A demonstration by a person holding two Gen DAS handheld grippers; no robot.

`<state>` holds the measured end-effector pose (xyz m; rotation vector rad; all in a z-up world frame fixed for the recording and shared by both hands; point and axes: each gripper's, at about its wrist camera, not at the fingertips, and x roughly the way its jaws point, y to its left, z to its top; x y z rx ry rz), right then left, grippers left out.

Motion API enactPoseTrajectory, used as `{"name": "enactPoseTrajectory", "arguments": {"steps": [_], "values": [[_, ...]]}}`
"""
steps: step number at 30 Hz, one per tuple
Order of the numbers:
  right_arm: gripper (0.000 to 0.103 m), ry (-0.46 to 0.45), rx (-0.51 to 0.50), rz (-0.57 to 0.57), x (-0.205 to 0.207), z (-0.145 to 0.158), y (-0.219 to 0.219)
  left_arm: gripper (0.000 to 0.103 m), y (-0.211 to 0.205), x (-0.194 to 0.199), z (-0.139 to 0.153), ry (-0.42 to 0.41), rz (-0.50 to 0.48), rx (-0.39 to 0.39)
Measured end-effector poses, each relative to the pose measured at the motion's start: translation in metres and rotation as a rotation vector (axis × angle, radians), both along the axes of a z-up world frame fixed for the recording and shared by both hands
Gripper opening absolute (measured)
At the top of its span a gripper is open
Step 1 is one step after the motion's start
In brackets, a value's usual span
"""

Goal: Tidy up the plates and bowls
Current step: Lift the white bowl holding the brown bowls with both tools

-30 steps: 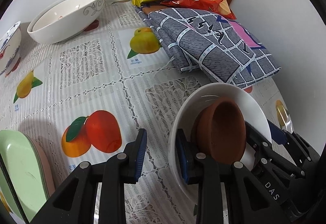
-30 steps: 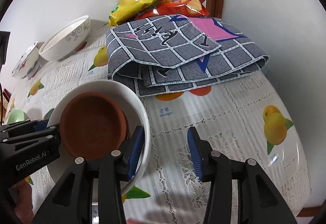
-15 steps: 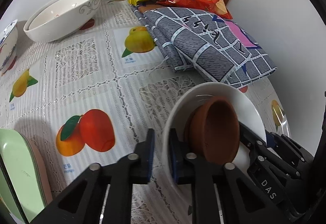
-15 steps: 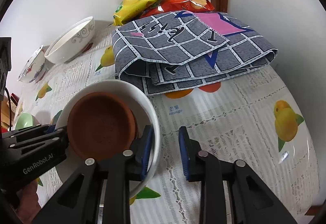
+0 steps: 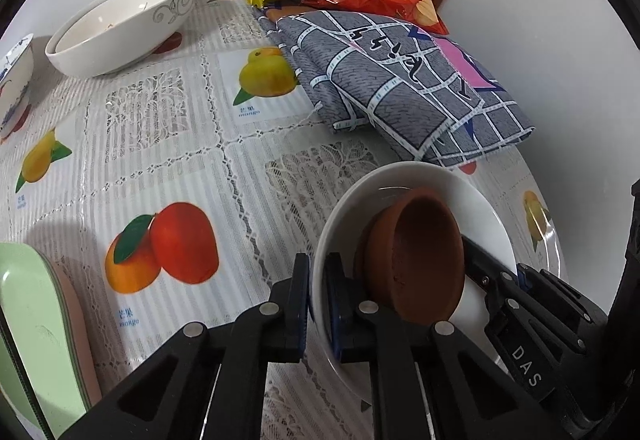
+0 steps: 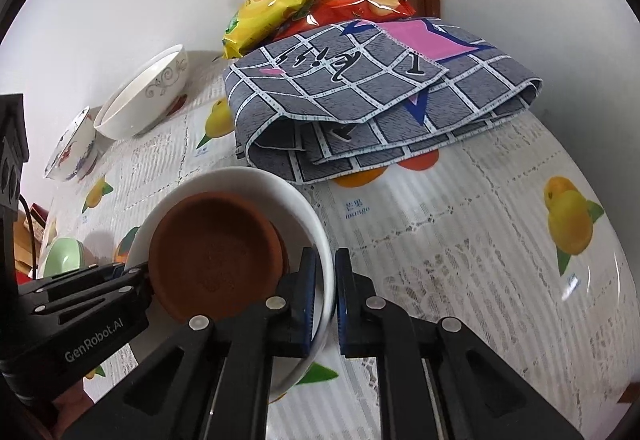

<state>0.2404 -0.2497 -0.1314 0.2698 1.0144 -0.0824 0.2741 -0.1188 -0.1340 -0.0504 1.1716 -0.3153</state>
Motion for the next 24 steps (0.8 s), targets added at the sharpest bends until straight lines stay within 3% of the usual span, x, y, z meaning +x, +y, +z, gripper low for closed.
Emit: {"name": "enactPoseTrajectory", "arguments": {"steps": [24], "values": [[0.009,-0.049,0.012,-0.006,-0.031,0.035,0.031,0.009,0.032,-0.034,0.038,-0.053,0.023,0.004]]}}
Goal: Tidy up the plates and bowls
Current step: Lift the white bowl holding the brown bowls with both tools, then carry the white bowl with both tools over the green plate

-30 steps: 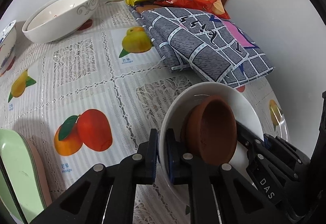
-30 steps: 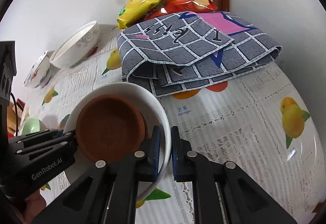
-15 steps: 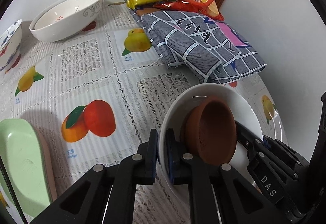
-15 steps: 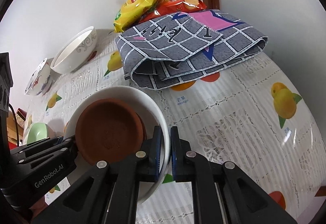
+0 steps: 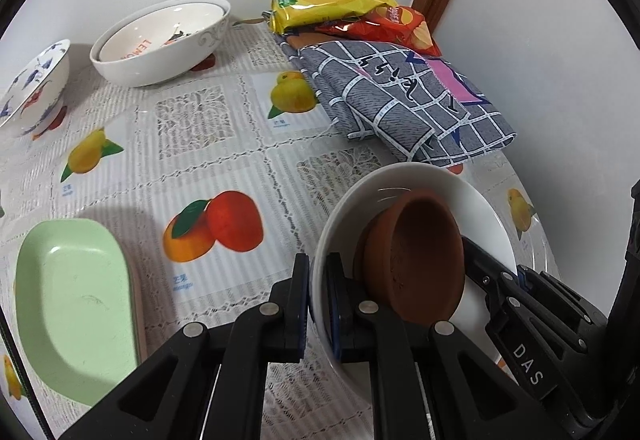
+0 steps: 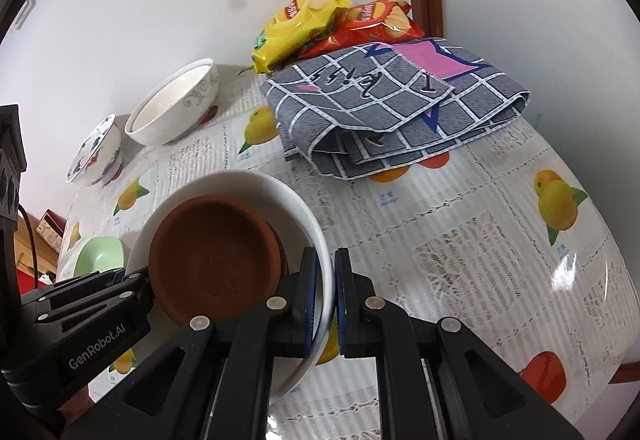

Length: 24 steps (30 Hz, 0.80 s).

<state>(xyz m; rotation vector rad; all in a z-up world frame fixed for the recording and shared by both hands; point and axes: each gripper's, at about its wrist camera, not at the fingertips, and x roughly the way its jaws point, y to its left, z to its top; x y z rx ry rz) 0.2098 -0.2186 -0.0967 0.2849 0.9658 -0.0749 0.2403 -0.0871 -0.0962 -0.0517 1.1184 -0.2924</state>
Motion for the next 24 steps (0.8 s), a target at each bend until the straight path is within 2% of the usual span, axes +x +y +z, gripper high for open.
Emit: {"name": "enactPoseTrajectory", "arguments": {"steps": [24], "values": [[0.009,-0.025,-0.017,0.023,-0.002,0.015,0.019,0.009,0.017,-0.006,0.014,-0.022,0.013,-0.013]]}}
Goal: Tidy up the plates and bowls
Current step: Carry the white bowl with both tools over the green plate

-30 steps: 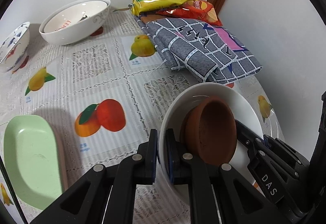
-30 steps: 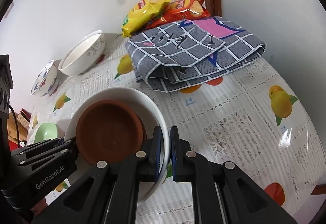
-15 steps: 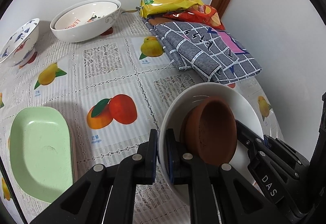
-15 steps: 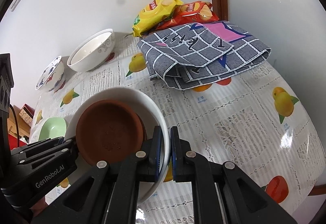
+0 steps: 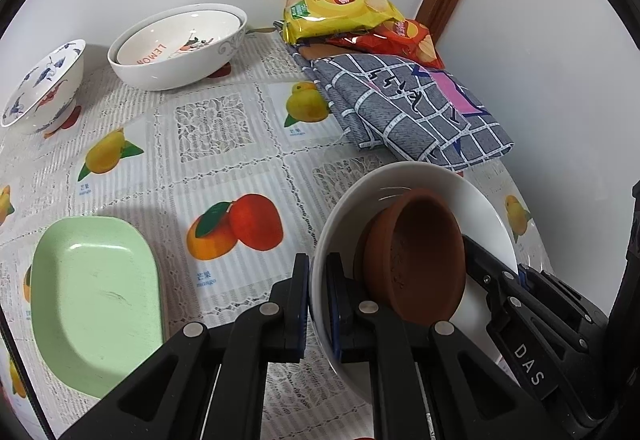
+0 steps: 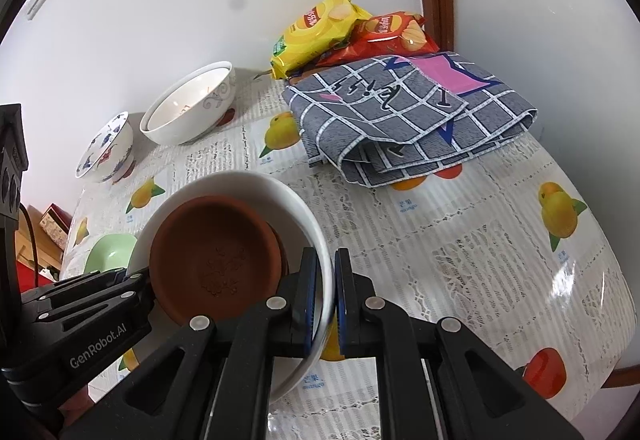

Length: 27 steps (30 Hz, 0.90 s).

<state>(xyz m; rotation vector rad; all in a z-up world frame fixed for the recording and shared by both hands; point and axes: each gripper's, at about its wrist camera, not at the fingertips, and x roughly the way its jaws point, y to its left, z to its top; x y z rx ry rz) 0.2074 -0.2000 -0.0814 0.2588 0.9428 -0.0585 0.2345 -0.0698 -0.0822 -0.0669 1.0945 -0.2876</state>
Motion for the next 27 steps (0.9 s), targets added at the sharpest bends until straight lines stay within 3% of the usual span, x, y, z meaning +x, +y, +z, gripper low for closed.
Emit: {"name": "enactPoseTrajectory", "arguments": {"steps": [27], "values": [[0.009,-0.04,-0.018,0.065,0.003,0.025,0.061,0.009,0.064,-0.01,0.026,-0.044,0.07,-0.02]]}}
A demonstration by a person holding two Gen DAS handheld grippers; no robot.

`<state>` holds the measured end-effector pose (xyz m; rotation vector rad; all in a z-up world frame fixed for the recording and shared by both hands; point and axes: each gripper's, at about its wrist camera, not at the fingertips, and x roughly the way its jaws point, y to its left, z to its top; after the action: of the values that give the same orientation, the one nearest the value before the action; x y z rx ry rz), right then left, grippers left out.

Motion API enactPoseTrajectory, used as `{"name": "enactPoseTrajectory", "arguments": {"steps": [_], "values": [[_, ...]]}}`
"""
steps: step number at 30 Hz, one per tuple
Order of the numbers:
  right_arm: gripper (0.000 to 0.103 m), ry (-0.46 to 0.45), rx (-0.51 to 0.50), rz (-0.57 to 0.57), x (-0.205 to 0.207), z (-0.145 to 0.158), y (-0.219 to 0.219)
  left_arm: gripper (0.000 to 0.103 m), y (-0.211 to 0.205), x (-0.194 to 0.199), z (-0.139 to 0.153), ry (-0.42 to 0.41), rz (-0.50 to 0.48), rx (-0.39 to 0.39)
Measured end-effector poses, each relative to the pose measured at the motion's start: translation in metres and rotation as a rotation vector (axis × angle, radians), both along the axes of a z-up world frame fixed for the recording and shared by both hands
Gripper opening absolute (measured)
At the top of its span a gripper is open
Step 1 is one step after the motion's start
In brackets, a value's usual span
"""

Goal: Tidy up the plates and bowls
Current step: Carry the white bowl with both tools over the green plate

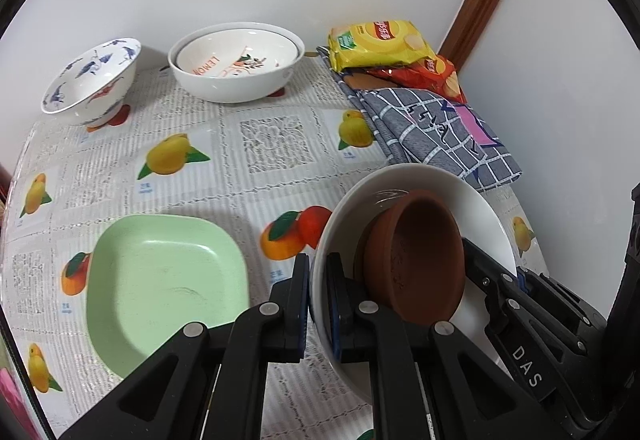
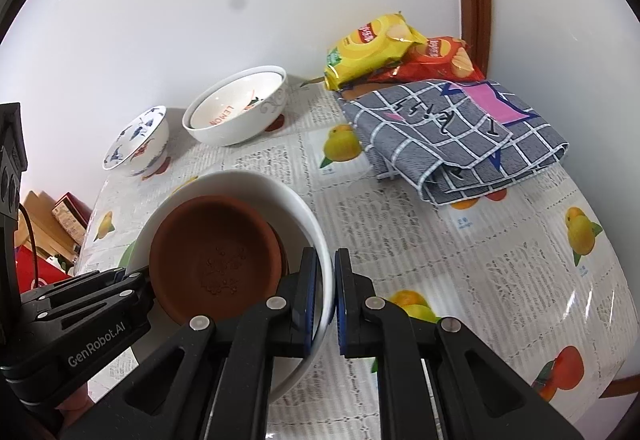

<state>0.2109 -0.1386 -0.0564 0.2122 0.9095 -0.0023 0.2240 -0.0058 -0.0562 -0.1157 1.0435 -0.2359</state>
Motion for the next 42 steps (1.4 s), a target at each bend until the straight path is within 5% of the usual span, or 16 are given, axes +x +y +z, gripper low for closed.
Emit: {"name": "enactPoseTrajectory", "arguments": {"steps": [42], "values": [[0.009,-0.031,0.001,0.108,0.003,0.003,0.087,0.009,0.083,-0.019,0.005,-0.014,0.106,0.009]]}}
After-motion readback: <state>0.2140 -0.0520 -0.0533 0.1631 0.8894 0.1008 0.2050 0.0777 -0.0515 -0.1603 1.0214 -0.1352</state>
